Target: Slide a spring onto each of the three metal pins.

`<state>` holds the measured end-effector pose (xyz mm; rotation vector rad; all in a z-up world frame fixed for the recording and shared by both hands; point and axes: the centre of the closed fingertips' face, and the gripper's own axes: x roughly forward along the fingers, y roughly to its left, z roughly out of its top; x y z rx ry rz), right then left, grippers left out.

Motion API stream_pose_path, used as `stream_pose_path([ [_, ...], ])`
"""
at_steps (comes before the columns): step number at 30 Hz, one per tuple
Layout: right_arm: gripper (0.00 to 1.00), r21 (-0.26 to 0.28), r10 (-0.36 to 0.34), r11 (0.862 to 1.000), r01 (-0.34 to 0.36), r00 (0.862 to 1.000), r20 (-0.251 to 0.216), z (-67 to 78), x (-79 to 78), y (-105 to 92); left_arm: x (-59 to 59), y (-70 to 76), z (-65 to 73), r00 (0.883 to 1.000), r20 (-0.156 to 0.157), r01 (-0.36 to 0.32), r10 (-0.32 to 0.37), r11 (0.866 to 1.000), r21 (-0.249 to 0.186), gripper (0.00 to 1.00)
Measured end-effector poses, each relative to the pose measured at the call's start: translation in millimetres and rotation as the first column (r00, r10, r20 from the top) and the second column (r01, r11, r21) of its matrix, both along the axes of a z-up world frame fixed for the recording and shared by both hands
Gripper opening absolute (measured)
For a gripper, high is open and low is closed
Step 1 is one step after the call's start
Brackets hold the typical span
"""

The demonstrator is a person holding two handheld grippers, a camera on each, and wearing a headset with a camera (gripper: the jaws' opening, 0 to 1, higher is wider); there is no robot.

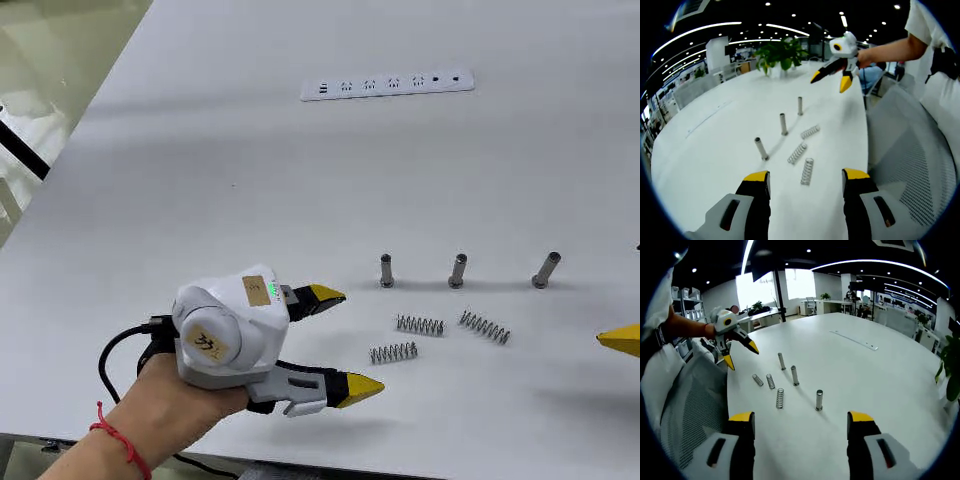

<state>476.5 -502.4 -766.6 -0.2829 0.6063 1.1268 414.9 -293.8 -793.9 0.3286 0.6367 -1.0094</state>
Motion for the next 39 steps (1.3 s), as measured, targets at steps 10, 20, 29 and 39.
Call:
stream_pose_path([
  [10, 0.81, 0.021, 0.043, 0.999, -0.043, 0.999, 0.006, 0.5, -12.5, -8.5, 3.2, -7.8, -20.5, 0.998, -0.064, 0.013, -0.006, 0.994, 0.109, 0.43],
  [20, 0.81, 0.028, 0.037, 0.999, -0.037, 0.999, 0.006, 4.1, -18.5, -13.0, 4.5, -11.7, -45.2, 0.993, -0.109, 0.057, -0.032, 0.970, 0.237, 0.30],
  [29, 0.81, 0.035, 0.031, 0.999, -0.032, 0.999, 0.006, 4.6, -20.7, -18.7, 4.2, -14.7, -59.8, 0.989, -0.139, 0.094, -0.054, 0.952, 0.292, 0.24],
  [39, 0.81, 0.041, 0.024, 0.999, -0.024, 1.000, 0.003, 2.7, -22.6, -22.3, 6.8, -13.0, -60.3, 0.989, -0.118, 0.126, -0.090, 0.929, 0.347, 0.17],
])
